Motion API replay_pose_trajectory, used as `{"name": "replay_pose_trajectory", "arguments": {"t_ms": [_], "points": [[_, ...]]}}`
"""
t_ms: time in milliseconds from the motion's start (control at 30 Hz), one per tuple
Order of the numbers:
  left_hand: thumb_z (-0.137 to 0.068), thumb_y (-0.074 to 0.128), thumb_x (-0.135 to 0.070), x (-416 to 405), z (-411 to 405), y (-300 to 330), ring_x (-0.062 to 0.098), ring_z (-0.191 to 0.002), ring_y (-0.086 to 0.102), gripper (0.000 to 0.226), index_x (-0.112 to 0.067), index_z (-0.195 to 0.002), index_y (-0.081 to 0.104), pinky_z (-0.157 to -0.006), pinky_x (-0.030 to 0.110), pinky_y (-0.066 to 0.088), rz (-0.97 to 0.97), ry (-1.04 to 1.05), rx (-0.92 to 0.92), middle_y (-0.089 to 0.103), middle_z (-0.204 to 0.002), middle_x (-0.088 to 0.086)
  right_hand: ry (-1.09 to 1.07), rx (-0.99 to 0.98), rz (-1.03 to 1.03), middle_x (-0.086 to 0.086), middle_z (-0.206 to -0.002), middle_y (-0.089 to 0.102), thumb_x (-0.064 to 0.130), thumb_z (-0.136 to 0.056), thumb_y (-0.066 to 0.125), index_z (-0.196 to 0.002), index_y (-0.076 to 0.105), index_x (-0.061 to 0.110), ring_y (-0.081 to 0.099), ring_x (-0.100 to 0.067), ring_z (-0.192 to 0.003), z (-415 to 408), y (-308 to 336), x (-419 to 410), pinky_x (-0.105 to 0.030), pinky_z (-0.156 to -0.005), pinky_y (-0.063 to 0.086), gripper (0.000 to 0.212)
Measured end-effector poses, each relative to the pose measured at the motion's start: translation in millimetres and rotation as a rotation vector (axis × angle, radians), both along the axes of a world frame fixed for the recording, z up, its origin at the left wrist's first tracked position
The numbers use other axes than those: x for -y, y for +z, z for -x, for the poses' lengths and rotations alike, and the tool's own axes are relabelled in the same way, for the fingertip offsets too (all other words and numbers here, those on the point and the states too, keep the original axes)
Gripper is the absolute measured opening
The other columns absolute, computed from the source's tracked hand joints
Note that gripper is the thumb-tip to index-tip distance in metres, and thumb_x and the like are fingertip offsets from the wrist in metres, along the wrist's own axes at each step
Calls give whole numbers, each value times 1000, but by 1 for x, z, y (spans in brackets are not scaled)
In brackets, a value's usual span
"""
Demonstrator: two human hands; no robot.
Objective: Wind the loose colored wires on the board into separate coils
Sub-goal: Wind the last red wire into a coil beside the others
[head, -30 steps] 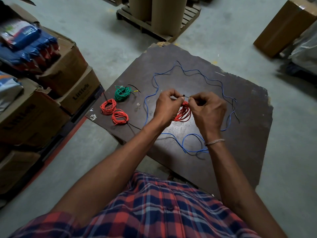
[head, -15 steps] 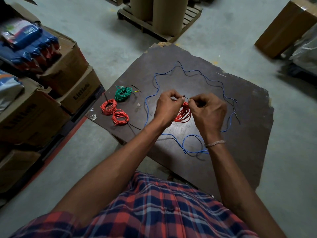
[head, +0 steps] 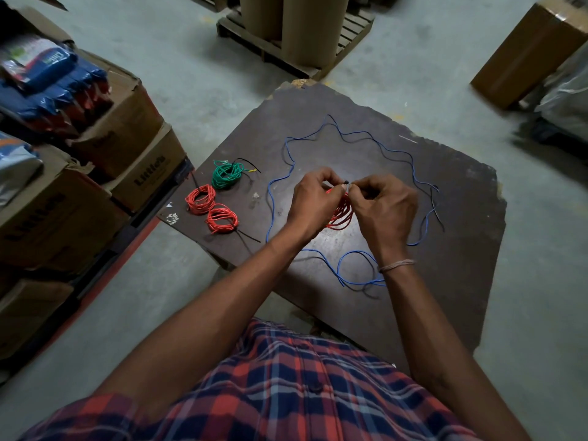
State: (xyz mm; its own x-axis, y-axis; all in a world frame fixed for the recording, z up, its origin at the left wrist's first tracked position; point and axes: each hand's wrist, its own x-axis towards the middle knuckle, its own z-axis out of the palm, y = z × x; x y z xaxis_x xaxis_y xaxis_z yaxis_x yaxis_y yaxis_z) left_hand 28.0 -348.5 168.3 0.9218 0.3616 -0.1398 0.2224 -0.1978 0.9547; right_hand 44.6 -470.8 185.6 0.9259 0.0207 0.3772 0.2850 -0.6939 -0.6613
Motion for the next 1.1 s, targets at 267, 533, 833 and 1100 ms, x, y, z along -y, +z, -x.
{"name": "replay_pose_trajectory", "arguments": {"t_ms": [267,533,833,1100], "points": [[-91,68,-23,-3,-2,-1,12,-75,71,5,-19,-88,70,-70,35,60,-82,11,10,72,-79,-4,31,-196,-188,8,-76,75,31,-83,81,-89,80,16,70,-1,-69,0,-7,9,-17,-66,54,17],[-92,66,-26,-9,-1,-4,12,-79,70,3,-24,-90,69,-69,31,57,-194,-150,37,72,-83,-2,127,-365,-372,4,-71,75,19,-83,83,-82,79,22,68,-5,-64,-7,-10,19,-21,-64,52,5],[-93,68,-24,-13,-1,-4,10,-83,69,5,-22,-96,72,-72,28,54,-193,-161,-13,72,-84,-4,181,-590,-475,4,-81,70,23,-93,74,-101,79,6,57,7,-63,-41,-12,26,-9,-58,43,19],[-93,68,-28,0,-15,-8,12,-77,70,6,-23,-94,71,-63,26,52,-169,-162,-58,74,-81,-1,241,-766,-516,4,-75,69,10,-88,78,-75,71,18,59,5,-60,-71,-28,29,-15,-57,43,17]]}}
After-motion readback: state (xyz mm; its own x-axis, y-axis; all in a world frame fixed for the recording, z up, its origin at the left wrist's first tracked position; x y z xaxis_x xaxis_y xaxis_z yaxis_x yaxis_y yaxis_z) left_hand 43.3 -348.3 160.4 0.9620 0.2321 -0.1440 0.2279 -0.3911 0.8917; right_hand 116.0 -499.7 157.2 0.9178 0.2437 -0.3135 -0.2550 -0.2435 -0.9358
